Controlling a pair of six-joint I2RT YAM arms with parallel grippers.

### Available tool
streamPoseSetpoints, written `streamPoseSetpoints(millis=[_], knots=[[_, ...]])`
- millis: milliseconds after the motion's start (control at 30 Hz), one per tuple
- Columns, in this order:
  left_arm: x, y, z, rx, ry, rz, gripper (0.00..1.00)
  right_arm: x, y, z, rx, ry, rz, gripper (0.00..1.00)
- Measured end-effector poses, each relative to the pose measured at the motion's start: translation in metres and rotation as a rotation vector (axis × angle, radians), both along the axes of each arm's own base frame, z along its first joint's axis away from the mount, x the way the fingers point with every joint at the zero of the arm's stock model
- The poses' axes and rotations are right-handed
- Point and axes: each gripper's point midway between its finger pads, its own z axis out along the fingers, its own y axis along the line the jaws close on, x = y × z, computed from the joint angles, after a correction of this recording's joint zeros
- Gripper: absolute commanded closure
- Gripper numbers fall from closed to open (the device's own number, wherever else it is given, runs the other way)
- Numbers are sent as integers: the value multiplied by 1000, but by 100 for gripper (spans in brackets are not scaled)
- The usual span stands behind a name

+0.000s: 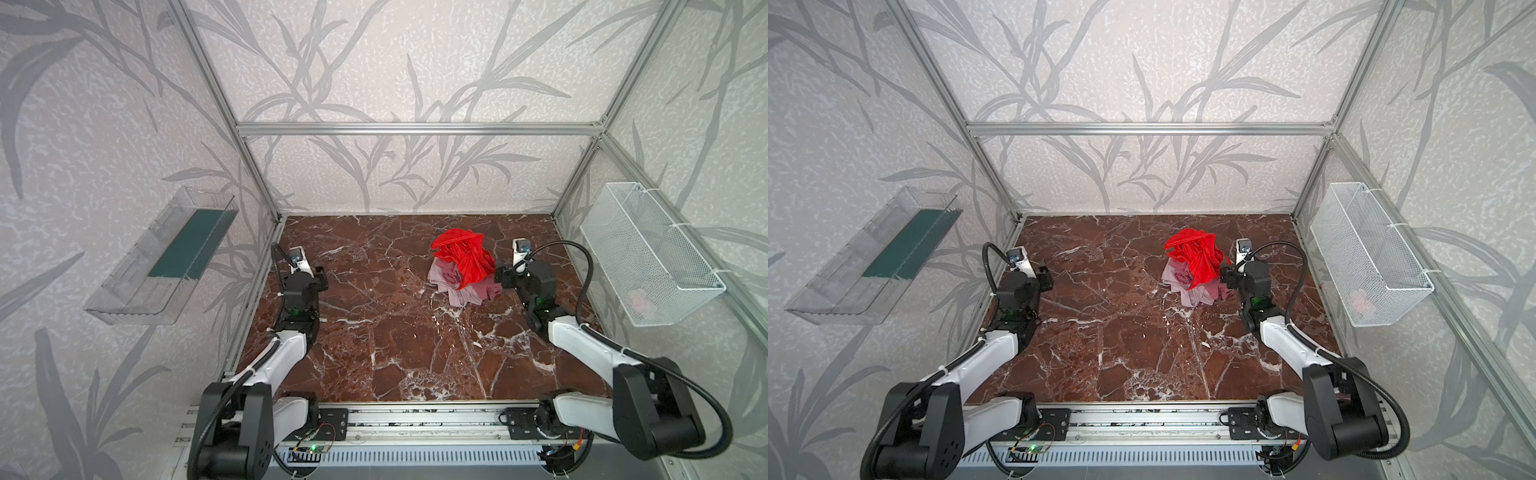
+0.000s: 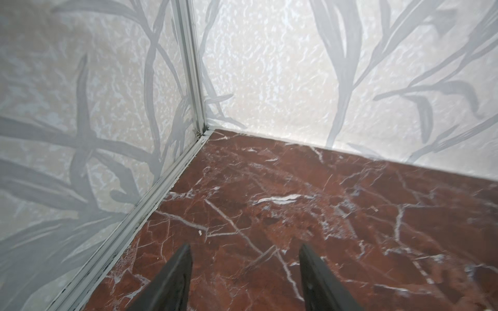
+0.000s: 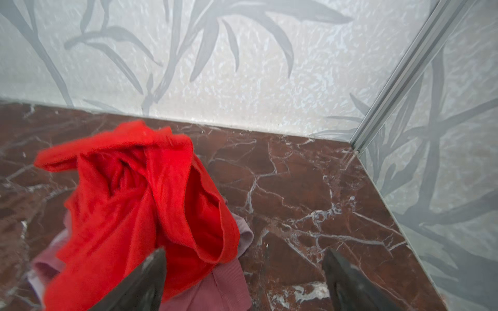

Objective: Pick out a specific cloth from the pile
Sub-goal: 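Reach the left gripper to the pile while the right gripper approaches its near side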

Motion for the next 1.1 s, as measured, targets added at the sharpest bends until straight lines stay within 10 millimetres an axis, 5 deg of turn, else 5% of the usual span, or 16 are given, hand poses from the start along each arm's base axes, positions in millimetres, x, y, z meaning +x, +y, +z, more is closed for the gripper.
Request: streamPoseSetpoints(millis=[133,300,500,700,900,1100], knots=[[6,-47,20,-58,23,-122,45,-5,32,29,37,39,63,14],[17,-123,9,-131,151,-307,50,-23,59,8,77,190,122,15],[13,-254,-33,-204,353,-602,56,-38,51,-20,130,339,74,15],[-19,-360,-86,-209,534,-812,60,-41,20,-15,247,369,6,16],[-43,-415,-128,-171,670,-897,60,-44,3,2,327,332,-17,16],[-44,-439,-142,-154,719,-914,60,-48,6,3,358,333,6,16]])
